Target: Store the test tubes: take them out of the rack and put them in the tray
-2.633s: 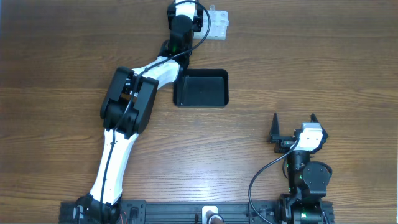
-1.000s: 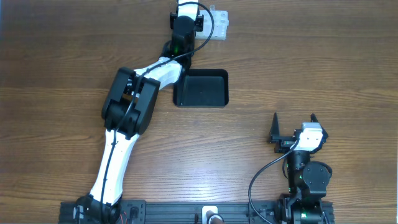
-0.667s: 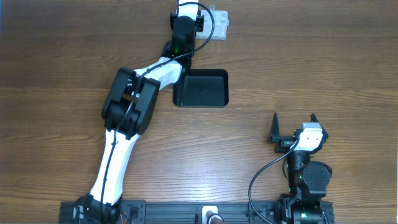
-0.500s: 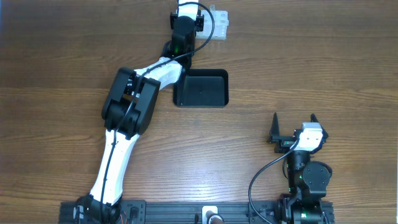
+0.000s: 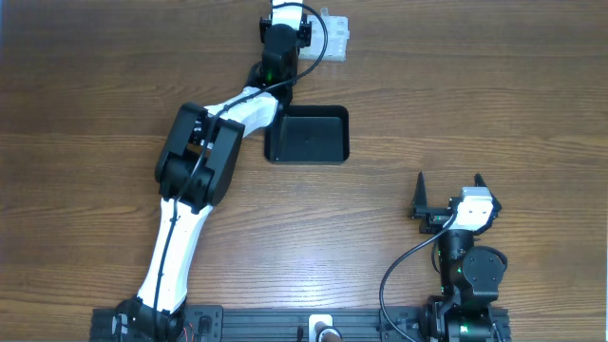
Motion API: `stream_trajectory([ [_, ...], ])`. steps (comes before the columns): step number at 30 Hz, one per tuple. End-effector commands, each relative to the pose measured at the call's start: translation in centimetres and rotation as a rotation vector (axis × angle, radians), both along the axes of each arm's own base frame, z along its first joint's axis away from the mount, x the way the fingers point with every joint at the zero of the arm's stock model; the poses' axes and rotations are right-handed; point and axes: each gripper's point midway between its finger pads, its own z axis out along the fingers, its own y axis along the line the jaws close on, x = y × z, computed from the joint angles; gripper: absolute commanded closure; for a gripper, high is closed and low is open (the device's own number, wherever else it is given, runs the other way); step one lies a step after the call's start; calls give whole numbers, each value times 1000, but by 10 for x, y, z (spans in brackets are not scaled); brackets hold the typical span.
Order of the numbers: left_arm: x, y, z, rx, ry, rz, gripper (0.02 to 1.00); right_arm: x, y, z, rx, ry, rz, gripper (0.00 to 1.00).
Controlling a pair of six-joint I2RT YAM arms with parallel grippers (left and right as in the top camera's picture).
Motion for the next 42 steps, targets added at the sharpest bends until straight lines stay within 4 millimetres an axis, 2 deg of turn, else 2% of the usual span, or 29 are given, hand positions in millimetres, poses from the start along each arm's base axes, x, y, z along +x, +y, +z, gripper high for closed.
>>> stream_trajectory([
  [1, -2, 6, 77, -46, -117, 3, 978, 0, -3, -4, 3, 9, -16, 9],
  [8, -11, 27, 147, -84, -204, 26, 978, 0, -3, -4, 3, 9, -16, 9],
  [14, -29, 44, 209, -91, -224, 38, 976, 0, -3, -4, 3, 9, -16, 7],
  [17, -40, 48, 227, -81, -188, 37, 978, 0, -3, -4, 3, 9, -16, 9],
  [20, -50, 45, 230, -55, -111, -5, 976, 0, -3, -3, 3, 9, -16, 7],
  [22, -57, 36, 225, -26, -44, -69, 978, 0, -3, -4, 3, 9, -15, 7],
  [24, -66, 27, 209, 5, 61, -141, 976, 0, -3, -4, 3, 9, -16, 9],
  [27, -80, 25, 172, -59, 262, -166, 976, 0, -3, -4, 3, 9, -16, 9],
  [31, -104, 31, 115, -242, 543, -89, 976, 0, -3, -4, 3, 9, -16, 9],
  [34, -129, 22, 82, -209, 705, -112, 978, 0, -3, -4, 3, 9, -16, 9],
  [37, -151, 13, 63, -139, 800, -122, 976, 0, -3, -4, 3, 9, -16, 9],
  [42, -168, -6, 52, -71, 845, -165, 976, 0, -3, -4, 3, 9, -16, 9],
])
